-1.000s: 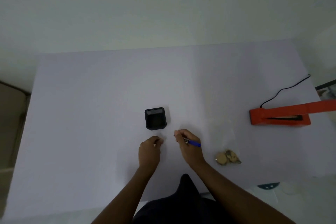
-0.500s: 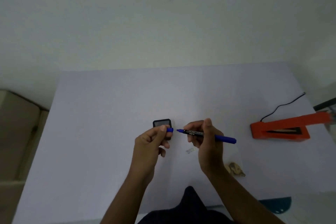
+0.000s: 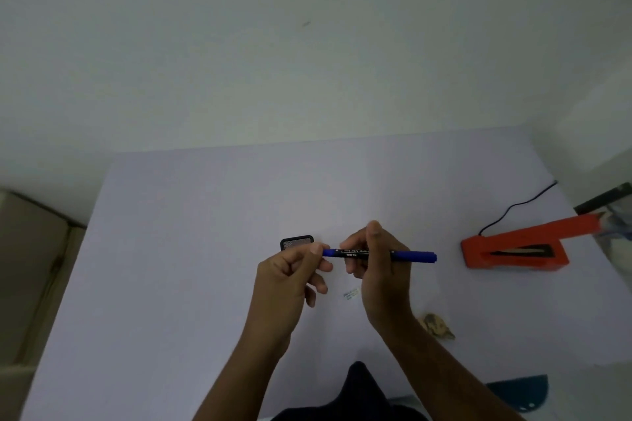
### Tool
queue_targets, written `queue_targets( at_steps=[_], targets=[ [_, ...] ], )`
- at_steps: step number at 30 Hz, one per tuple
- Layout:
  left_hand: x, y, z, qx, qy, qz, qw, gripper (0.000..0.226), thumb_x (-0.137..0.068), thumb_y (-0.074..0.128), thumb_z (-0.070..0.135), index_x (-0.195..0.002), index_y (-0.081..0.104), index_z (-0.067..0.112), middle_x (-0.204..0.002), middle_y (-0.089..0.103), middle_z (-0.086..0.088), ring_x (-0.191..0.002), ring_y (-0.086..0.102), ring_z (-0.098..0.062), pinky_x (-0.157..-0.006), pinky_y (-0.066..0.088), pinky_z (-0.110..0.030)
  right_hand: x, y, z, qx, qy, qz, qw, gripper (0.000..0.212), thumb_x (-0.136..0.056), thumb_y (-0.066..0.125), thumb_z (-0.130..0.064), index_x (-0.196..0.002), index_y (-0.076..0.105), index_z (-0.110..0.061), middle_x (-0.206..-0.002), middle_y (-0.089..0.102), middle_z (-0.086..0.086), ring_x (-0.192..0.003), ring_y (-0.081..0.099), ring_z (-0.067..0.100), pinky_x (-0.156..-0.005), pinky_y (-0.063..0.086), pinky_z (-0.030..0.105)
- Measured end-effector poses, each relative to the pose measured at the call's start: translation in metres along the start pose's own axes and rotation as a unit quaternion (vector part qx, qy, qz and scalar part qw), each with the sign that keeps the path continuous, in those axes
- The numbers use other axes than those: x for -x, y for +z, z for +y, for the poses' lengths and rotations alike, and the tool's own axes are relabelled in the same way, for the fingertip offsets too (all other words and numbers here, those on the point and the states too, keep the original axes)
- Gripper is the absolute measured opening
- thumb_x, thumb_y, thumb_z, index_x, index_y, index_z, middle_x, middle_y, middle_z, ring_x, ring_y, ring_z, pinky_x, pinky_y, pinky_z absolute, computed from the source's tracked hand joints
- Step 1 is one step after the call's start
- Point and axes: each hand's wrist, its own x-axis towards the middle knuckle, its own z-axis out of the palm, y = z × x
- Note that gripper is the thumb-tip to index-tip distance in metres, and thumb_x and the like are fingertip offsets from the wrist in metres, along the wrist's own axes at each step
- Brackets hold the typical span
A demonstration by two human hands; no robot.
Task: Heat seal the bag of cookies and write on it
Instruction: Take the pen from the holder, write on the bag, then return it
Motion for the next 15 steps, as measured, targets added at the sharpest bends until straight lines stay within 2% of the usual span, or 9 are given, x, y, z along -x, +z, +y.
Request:
queue_targets(
  at_steps=[4, 8, 12, 15],
  targets=[
    [0.001, 0.011, 0.001, -0.101, 0.059, 0.0, 0.993, 0.034, -0.096, 0.047, 0.033, -0.08, 0.069, 0.013, -0.054, 0.056, 0.004, -0.047, 0.048, -0.005, -0.048, 0.041, -0.015, -0.002, 0.001, -0.007, -0.033, -0.002, 0.026, 0.999, 0.048, -0.091, 0.047, -0.041, -0.059, 0.055, -0.005, -0.044, 0.048, -0.003, -0.04, 0.045, 0.01, -0.046, 0.042, 0.019],
    [-0.003, 0.016, 0.002, -0.112, 0.067, -0.005, 0.991, 0.044, -0.091, 0.04, 0.047, -0.074, 0.064, 0.015, -0.054, 0.047, 0.003, -0.047, 0.04, -0.004, -0.047, 0.036, -0.016, -0.002, 0.004, -0.005, -0.032, -0.012, 0.038, 0.999, 0.051, -0.09, 0.046, -0.04, -0.06, 0.048, 0.002, -0.045, 0.05, -0.003, -0.04, 0.046, 0.009, -0.046, 0.043, 0.021],
    [-0.002, 0.014, 0.012, -0.112, 0.044, -0.05, 0.992, 0.046, -0.091, 0.036, 0.05, -0.071, 0.055, 0.013, -0.056, 0.043, -0.001, -0.046, 0.036, -0.006, -0.046, 0.034, -0.019, -0.003, 0.005, -0.005, -0.049, -0.025, 0.035, 0.998, 0.041, -0.091, 0.045, -0.039, -0.061, 0.055, -0.013, -0.048, 0.051, -0.005, -0.042, 0.047, 0.009, -0.045, 0.043, 0.021],
    [-0.01, 0.009, 0.021, -0.122, 0.052, -0.063, 0.989, 0.044, -0.096, 0.037, 0.046, -0.071, 0.052, 0.013, -0.057, 0.043, 0.0, -0.047, 0.036, -0.005, -0.046, 0.033, -0.017, -0.006, 0.007, -0.004, -0.06, -0.027, 0.0, 0.998, 0.037, -0.093, 0.045, -0.036, -0.064, 0.06, -0.019, -0.053, 0.056, -0.005, -0.047, 0.053, 0.01, -0.049, 0.047, 0.02]
  ],
)
